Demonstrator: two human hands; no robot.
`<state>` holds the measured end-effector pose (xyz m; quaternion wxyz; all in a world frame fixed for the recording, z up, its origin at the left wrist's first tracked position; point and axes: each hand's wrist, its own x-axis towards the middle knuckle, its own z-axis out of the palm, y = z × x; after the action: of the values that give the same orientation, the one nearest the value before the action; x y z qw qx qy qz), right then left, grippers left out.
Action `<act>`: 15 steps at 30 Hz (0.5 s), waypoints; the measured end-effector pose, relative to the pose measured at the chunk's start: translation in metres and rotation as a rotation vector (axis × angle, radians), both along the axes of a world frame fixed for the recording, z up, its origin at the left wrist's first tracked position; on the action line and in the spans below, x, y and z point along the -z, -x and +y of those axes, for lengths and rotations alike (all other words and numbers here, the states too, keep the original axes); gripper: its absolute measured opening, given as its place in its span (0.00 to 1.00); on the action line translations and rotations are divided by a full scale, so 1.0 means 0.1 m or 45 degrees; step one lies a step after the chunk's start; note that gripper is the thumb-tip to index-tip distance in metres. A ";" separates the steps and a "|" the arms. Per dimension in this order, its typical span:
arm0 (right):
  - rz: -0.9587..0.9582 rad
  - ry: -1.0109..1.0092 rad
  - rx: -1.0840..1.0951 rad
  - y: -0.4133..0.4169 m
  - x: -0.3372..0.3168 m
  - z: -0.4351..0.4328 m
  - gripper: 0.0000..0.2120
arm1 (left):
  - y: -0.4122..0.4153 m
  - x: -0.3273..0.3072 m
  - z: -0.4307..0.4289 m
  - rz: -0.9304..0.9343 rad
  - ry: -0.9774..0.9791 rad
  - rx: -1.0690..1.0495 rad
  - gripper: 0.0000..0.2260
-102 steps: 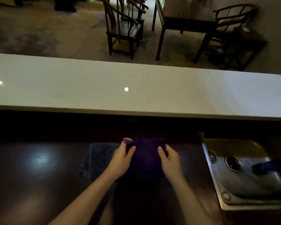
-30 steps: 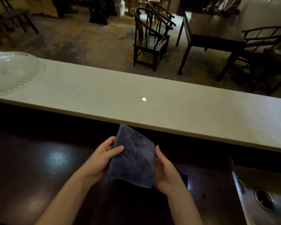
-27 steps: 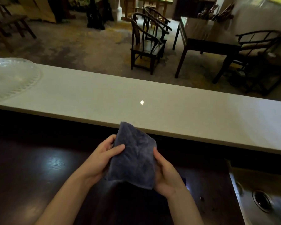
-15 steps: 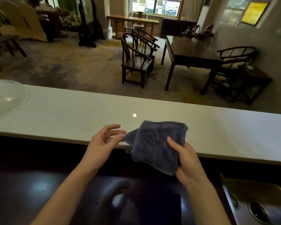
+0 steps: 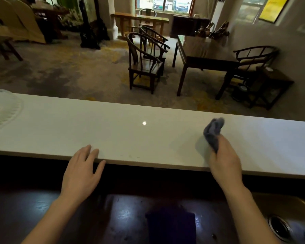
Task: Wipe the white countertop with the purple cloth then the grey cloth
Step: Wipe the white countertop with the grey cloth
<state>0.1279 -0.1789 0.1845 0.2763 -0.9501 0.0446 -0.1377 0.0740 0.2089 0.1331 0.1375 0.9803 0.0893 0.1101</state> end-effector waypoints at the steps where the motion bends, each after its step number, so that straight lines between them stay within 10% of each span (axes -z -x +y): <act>1: 0.130 0.051 -0.028 -0.01 0.09 0.04 0.19 | 0.00 0.01 0.01 -0.002 -0.011 0.011 0.26; 6: 0.207 0.432 -0.080 0.03 0.45 0.34 0.28 | 0.01 0.01 0.06 -0.001 -0.018 0.049 0.27; 15: 0.152 0.384 -0.369 0.17 0.52 1.26 0.29 | 0.05 -0.02 0.06 0.008 -0.013 0.091 0.28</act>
<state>0.1112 -0.0532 0.1329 0.1447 -0.9836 -0.0974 -0.0452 0.0691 0.2152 0.1352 0.1359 0.9839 0.0540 0.1023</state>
